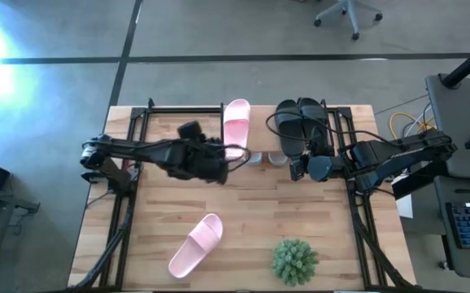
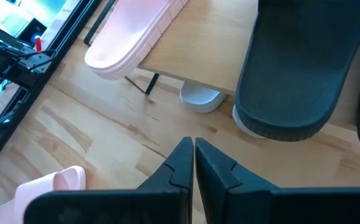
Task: Pick and place slides into the shelf
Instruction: Put the left pink slides on the shelf
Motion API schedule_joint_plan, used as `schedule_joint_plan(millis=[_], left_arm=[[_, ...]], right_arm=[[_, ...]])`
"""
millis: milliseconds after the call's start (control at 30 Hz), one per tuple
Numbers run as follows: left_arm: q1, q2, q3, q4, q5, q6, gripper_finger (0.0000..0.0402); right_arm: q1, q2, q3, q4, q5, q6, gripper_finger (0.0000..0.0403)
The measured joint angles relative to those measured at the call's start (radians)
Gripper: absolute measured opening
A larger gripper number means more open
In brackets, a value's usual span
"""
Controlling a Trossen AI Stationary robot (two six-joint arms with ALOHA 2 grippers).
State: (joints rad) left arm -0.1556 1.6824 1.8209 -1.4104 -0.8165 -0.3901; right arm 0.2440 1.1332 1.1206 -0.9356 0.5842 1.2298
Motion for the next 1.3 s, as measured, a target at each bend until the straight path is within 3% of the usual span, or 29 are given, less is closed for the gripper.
schedule_joint_plan(millis=[100, 167, 267, 333, 700, 900, 1067, 1300], left_arm=[[-0.030, -0.058, -0.040, -0.045, 0.011, -0.023, 0.0151], [-0.038, -0.115, -0.080, -0.026, 0.073, -0.023, 0.0151], [-0.034, -0.208, -0.161, 0.018, 0.345, -0.045, 0.0151], [-0.034, -0.277, -0.233, 0.076, 0.461, -0.076, 0.0151], [-0.066, -0.750, -0.708, 0.504, 0.549, -0.142, 0.0151], [-0.066, -0.966, -0.911, 0.573, 0.603, -0.309, 0.0151], [-0.066, -1.063, -1.020, 0.572, 0.603, -0.469, 0.0151], [-0.066, -1.081, -1.111, 0.572, 0.604, -0.477, 0.0151]], right_arm=[[0.000, 0.000, 0.000, 0.000, -0.008, -0.004, 0.0008], [0.000, 0.000, -0.002, 0.000, -0.008, -0.008, 0.0008], [0.000, 0.000, -0.002, 0.000, -0.016, -0.008, 0.0008], [0.000, 0.000, -0.002, 0.001, -0.034, -0.008, 0.0008], [0.001, 0.000, -0.002, 0.008, -0.122, -0.011, 0.0008], [0.003, 0.000, -0.003, 0.028, -0.204, -0.031, 0.0008], [0.003, 0.003, -0.015, 0.123, -0.244, -0.081, 0.0008], [0.003, 0.051, -0.052, 0.335, -0.303, -0.135, 0.0008]])
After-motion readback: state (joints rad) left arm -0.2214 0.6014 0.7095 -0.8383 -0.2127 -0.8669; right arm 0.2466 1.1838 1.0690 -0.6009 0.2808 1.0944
